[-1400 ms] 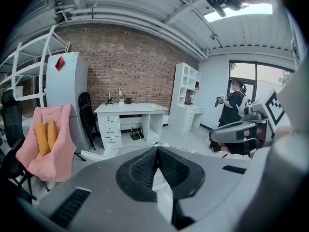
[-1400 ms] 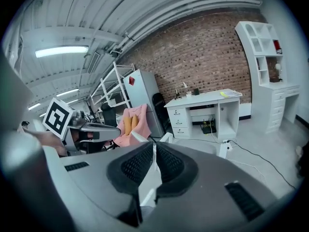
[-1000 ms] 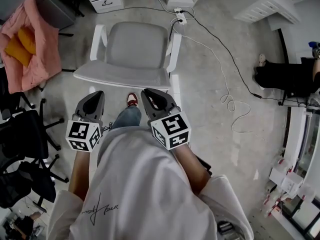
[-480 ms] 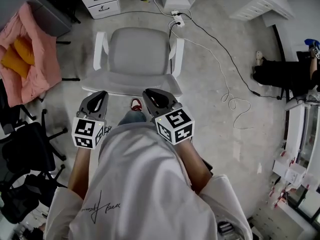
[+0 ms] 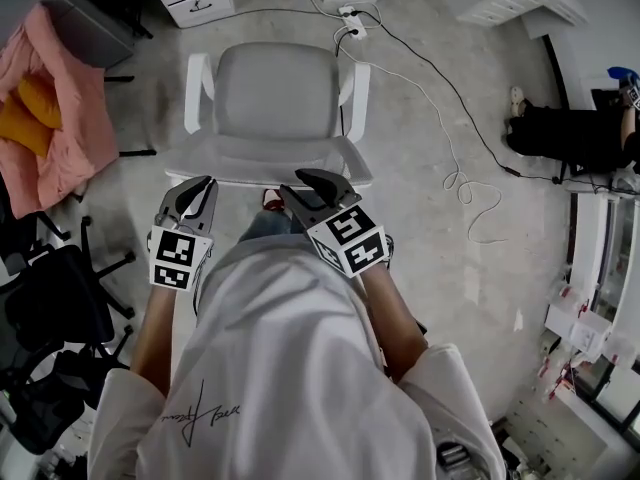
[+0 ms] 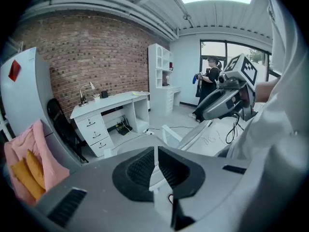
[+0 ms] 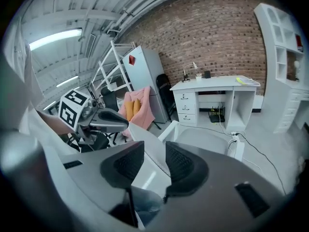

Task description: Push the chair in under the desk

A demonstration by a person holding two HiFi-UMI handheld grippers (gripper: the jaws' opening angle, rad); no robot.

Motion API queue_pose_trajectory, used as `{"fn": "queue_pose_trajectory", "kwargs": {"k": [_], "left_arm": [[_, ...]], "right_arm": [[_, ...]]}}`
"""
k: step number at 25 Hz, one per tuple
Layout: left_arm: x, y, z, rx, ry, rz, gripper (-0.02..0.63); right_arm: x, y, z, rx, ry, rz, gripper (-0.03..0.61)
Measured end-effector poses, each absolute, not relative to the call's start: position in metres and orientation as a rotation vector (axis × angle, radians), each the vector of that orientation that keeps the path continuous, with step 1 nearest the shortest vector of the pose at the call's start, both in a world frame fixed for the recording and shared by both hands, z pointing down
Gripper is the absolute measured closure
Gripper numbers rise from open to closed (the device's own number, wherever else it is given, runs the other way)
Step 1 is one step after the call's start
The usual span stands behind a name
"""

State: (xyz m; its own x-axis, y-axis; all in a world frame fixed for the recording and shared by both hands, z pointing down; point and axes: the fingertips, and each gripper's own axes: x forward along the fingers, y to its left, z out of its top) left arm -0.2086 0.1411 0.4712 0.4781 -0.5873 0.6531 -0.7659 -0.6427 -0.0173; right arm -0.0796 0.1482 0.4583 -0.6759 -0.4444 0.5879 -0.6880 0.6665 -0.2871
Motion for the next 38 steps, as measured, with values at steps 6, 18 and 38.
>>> {"fn": "queue_pose_trajectory", "kwargs": {"k": [6,18,38], "left_arm": [[-0.208,0.146,0.479,2.491,-1.076,1.082,0.561],[-0.208,0.147,0.500,2.577,-0.933,1.395,0.472],[-0.209,0.145,0.521,2.615,-0.800,1.548,0.456]], "right_arm": [[-0.083,0.157,0.469,0.779,-2.382,0.579,0.419],[-0.070,0.163,0.498,0.685,-2.219,0.387,0.408],[-0.048,0.169,0.531,0.575,-2.057,0.168,0.405]]}}
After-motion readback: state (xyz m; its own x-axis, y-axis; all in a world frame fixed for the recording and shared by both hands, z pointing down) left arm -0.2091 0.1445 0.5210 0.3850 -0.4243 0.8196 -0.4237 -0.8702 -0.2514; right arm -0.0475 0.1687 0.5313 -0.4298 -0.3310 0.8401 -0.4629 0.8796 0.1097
